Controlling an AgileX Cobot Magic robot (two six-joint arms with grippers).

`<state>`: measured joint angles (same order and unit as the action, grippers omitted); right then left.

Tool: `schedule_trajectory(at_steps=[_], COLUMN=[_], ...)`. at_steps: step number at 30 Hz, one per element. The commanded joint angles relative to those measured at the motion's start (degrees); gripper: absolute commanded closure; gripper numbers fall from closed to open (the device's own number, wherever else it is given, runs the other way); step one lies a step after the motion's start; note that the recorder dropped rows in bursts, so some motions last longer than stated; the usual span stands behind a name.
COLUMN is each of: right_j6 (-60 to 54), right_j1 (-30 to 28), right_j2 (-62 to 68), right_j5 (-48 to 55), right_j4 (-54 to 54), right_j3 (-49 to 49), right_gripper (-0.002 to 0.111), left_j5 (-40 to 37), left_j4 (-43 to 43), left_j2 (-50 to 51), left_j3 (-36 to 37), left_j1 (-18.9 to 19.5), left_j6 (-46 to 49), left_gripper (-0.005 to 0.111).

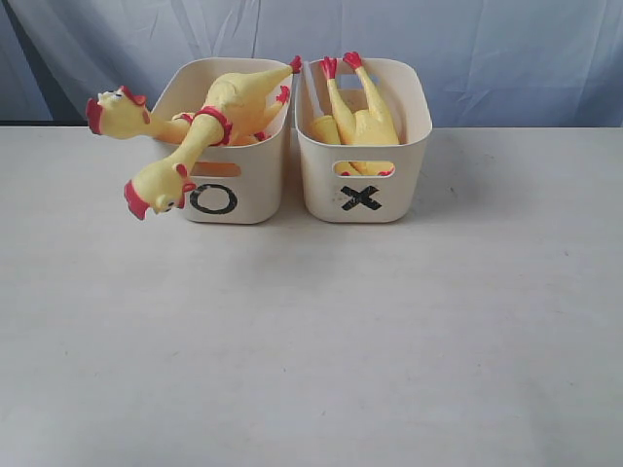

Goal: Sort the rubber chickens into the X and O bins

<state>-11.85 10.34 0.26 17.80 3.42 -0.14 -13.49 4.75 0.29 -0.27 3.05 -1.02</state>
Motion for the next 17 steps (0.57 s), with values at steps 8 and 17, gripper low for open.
schedule_trajectory(at_steps=[8,17], right_j6=[-0.02,-0.02], right_j1=[-0.24,-0.24], right_j2=[-0.26,-0.26], right_j5=[-0.39,-0.28], right_j4=[-0.43,-0.43], right_j3=[0.14,0.14], right_gripper=[0.109,0.109], left_j5=[0.25,0.25], left_j4=[0.2,0.2], left_j2=[-0.29,-0.29], left_j3=[0.27,0.27], left_j1=[-0.39,-2.04], left_j6=[-0.01,-0.01], left_gripper=[0.107,0.107])
